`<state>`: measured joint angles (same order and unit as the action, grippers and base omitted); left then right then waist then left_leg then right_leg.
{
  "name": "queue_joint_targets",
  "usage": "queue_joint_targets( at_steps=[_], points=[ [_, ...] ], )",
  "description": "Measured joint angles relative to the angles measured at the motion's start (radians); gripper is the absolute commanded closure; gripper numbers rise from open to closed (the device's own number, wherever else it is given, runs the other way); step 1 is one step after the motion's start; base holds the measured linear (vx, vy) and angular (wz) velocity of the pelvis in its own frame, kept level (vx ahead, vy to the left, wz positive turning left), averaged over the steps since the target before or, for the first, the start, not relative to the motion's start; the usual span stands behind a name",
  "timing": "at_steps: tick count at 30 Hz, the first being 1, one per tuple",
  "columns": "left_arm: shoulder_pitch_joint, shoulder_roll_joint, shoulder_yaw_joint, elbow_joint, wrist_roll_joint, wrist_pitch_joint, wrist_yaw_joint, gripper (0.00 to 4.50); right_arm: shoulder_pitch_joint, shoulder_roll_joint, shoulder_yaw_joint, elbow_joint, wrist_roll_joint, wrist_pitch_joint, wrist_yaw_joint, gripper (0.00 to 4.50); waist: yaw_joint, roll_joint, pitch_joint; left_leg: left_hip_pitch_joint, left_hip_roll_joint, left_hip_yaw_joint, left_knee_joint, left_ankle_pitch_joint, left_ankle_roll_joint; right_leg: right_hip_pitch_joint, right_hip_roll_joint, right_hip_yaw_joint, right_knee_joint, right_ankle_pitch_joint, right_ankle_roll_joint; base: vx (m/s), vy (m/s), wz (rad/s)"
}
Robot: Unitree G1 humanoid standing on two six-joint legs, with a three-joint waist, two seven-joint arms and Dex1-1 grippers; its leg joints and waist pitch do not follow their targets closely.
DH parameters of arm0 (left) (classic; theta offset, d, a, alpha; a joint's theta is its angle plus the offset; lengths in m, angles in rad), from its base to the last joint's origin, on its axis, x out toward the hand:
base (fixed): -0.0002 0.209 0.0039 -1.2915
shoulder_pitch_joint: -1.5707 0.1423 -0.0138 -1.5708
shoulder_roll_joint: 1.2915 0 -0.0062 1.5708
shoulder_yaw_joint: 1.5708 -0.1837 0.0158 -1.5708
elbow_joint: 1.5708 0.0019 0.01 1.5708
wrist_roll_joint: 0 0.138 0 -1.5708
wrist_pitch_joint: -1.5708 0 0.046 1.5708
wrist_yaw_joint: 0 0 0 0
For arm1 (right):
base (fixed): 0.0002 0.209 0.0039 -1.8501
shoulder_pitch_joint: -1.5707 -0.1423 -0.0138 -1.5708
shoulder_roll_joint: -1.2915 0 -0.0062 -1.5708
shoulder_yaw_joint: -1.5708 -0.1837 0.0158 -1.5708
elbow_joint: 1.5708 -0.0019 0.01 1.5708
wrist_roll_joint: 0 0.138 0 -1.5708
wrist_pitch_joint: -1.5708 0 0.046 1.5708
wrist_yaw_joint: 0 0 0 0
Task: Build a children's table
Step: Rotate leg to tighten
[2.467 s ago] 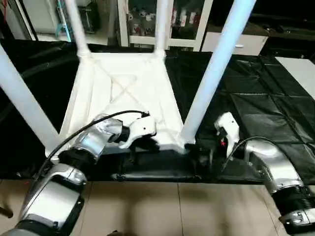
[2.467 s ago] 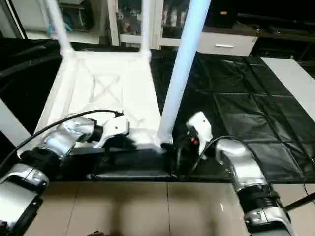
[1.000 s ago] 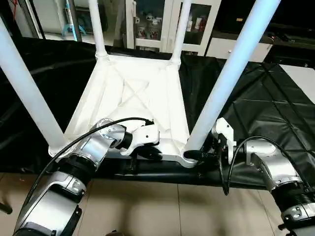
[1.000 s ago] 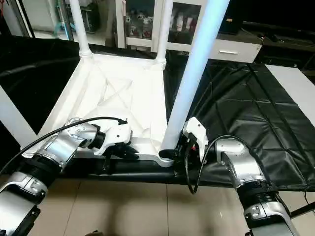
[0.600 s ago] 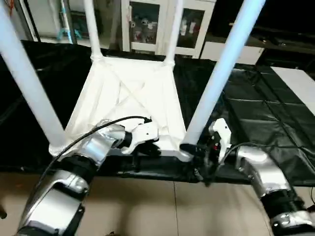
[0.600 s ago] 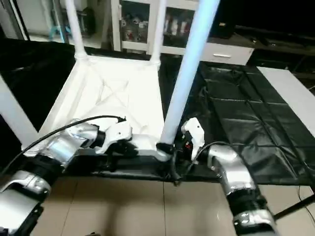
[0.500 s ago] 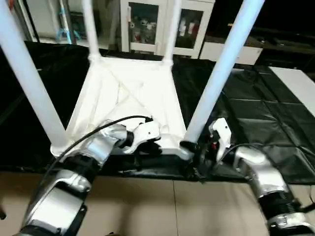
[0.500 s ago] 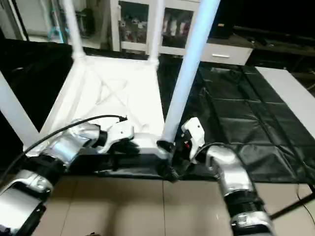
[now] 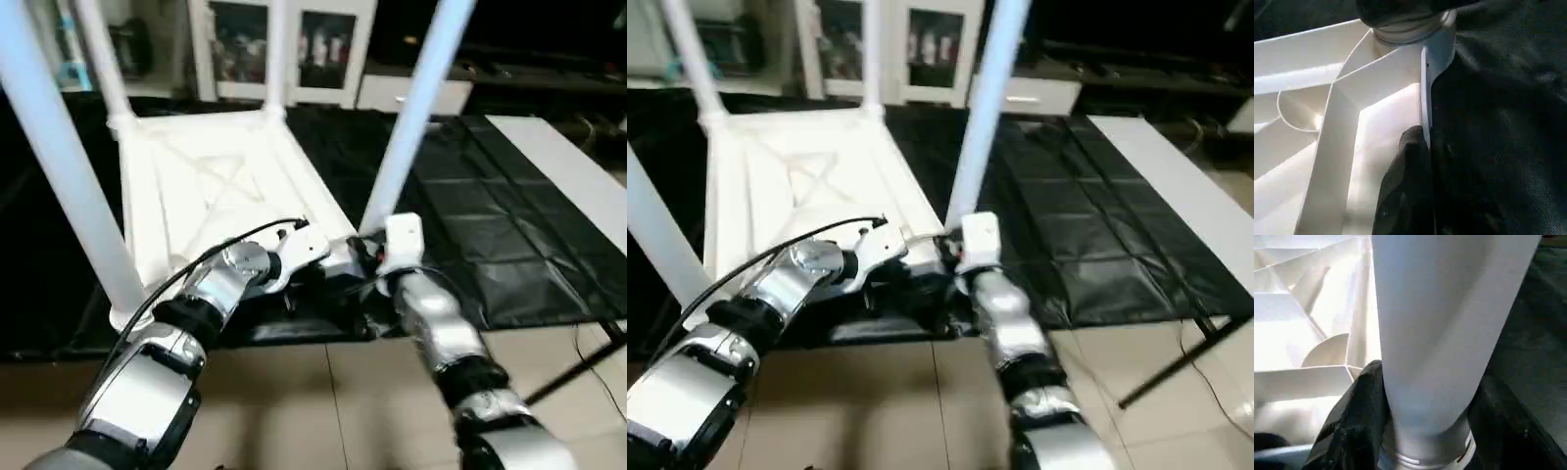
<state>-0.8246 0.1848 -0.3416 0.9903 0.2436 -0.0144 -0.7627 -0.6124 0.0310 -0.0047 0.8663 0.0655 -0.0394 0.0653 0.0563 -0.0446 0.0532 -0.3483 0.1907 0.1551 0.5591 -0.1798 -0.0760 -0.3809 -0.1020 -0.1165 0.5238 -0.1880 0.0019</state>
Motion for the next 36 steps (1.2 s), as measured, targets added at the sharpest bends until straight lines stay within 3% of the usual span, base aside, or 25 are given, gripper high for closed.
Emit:
queue_joint_targets(
  at_steps=[2,8,9,11,15,22,26,31,32,35,36],
  points=[
    [-0.008,-0.001,0.001,0.019,0.005,-0.018,0.016,4.50,-0.017,0.009,-0.004,0.026,-0.002,-0.020,-0.039,2.54,0.000,0.006,0.004,0.001,-0.001,0.001,-0.002,0.000,0.000,-0.001,-0.007,-0.008,0.000,0.000,0.000,0.000,0.000,0.00],
    [-0.013,-0.003,-0.005,0.038,0.016,-0.078,0.022,4.50,0.008,0.006,-0.020,0.028,-0.002,-0.105,-0.011,2.54,0.006,0.013,0.008,0.000,-0.001,0.004,-0.004,0.000,0.000,-0.002,-0.009,-0.007,0.000,0.000,0.000,0.000,0.000,0.00],
    [-0.014,-0.004,-0.006,0.038,0.016,-0.084,0.021,4.50,0.018,0.003,-0.020,0.016,-0.003,-0.113,-0.007,1.98,0.006,0.016,0.010,0.000,-0.001,0.006,-0.004,0.000,0.000,-0.002,-0.010,-0.006,0.001,0.000,0.000,0.000,0.000,0.00],
    [-0.016,-0.005,-0.010,0.042,0.017,-0.102,0.016,4.50,0.044,-0.005,-0.016,-0.018,-0.007,-0.125,0.000,1.84,0.011,0.021,0.012,0.000,-0.001,0.012,-0.005,0.000,0.000,-0.003,-0.011,-0.002,0.003,0.002,-0.003,0.000,0.000,0.00],
    [-0.034,-0.004,-0.012,0.080,0.024,-0.157,0.011,4.50,0.141,-0.044,0.015,-0.166,-0.020,-0.125,0.040,1.42,0.026,0.022,0.014,-0.001,-0.002,0.020,-0.005,0.000,0.000,-0.009,-0.010,0.010,0.015,0.011,-0.013,0.000,0.000,0.00],
    [-0.047,0.007,-0.019,0.118,0.033,-0.253,0.000,4.50,0.334,-0.147,0.061,-0.459,0.025,-0.061,0.258,1.42,0.047,0.021,0.012,-0.001,-0.001,0.026,-0.004,0.000,0.001,-0.019,-0.009,0.021,0.033,0.041,-0.010,0.000,0.000,0.00],
    [-0.051,0.017,-0.029,0.136,0.039,-0.318,-0.005,4.50,0.444,-0.218,0.125,-0.596,0.072,-0.010,0.401,1.42,0.057,0.021,0.012,-0.001,0.002,0.025,-0.007,0.000,0.000,-0.021,-0.007,0.021,0.041,0.041,-0.009,0.000,0.000,0.00],
    [-0.052,0.041,-0.025,0.151,0.046,-0.373,-0.010,4.50,0.484,-0.258,0.133,-0.675,0.120,0.043,0.503,1.42,0.056,0.011,0.011,-0.003,0.002,0.025,-0.006,0.001,0.000,-0.023,-0.007,0.022,0.051,0.036,-0.001,0.000,0.000,0.00],
    [-0.049,0.053,-0.013,0.147,0.034,-0.373,-0.039,4.20,0.483,-0.259,0.131,-0.677,0.123,0.050,0.510,1.40,0.054,0.008,0.011,-0.004,0.002,0.025,-0.006,0.001,-0.001,-0.023,-0.007,0.023,0.051,0.035,0.000,0.000,0.000,0.00],
    [-0.008,0.091,0.050,0.109,-0.050,-0.387,-0.151,3.89,0.469,-0.260,0.119,-0.672,0.126,0.065,0.508,1.40,0.050,-0.001,0.011,-0.006,0.002,0.024,-0.006,0.001,-0.002,-0.027,-0.007,0.022,0.052,0.034,0.000,0.000,0.000,0.00],
    [0.008,0.093,0.070,0.097,-0.081,-0.392,-0.172,3.85,0.462,-0.262,0.115,-0.668,0.127,0.073,0.505,1.40,0.052,-0.009,0.010,-0.006,0.002,0.024,-0.006,0.002,-0.003,-0.030,-0.007,0.022,0.053,0.034,0.000,0.000,0.000,0.00]
  ],
)
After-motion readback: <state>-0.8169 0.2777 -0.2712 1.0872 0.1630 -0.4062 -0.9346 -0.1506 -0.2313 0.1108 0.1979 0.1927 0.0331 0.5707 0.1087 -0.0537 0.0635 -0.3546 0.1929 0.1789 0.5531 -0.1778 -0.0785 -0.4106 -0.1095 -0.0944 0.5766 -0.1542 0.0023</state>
